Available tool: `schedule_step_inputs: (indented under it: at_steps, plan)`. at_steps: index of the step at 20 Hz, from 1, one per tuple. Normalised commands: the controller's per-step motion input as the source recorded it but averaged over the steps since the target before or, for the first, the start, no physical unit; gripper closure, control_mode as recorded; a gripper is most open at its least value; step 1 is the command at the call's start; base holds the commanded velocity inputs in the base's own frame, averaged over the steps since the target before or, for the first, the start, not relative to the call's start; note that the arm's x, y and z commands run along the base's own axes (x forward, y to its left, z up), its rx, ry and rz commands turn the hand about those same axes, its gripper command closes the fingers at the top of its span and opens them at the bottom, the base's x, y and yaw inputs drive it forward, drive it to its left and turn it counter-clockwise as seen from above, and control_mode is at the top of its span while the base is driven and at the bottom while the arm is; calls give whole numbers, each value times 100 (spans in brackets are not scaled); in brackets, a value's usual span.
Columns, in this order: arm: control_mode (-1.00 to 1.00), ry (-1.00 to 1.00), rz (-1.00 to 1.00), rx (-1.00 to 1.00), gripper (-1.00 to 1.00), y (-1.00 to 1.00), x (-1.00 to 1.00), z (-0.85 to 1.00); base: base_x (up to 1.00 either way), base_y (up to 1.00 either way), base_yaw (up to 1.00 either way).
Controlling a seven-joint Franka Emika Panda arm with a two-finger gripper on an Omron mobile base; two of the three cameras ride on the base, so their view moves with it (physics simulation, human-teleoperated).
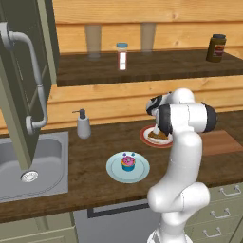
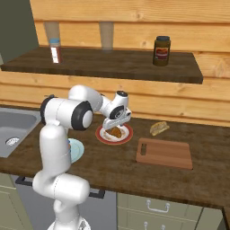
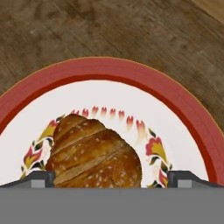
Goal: From the different types of pastries on the counter, select a croissant and place it on the cutting board. Then retrieve a jar of jam from the cabinet and place it alongside the croissant on the cutting board.
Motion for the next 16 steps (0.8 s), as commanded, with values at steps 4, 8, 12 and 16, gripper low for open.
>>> schedule_step_inputs:
  at_steps: [4, 8, 12, 16]
  plan:
    - [-100, 3, 0, 0, -100, 0, 0, -46, 0, 0, 0]
    - [-100, 14, 0, 0, -100, 6, -18, -66, 0, 0, 0]
    - [-100, 17, 0, 0, -100, 13, -37, -71, 0, 0, 0]
    - [-100, 15, 0, 0, -100, 21, -54, -84, 0, 0, 0]
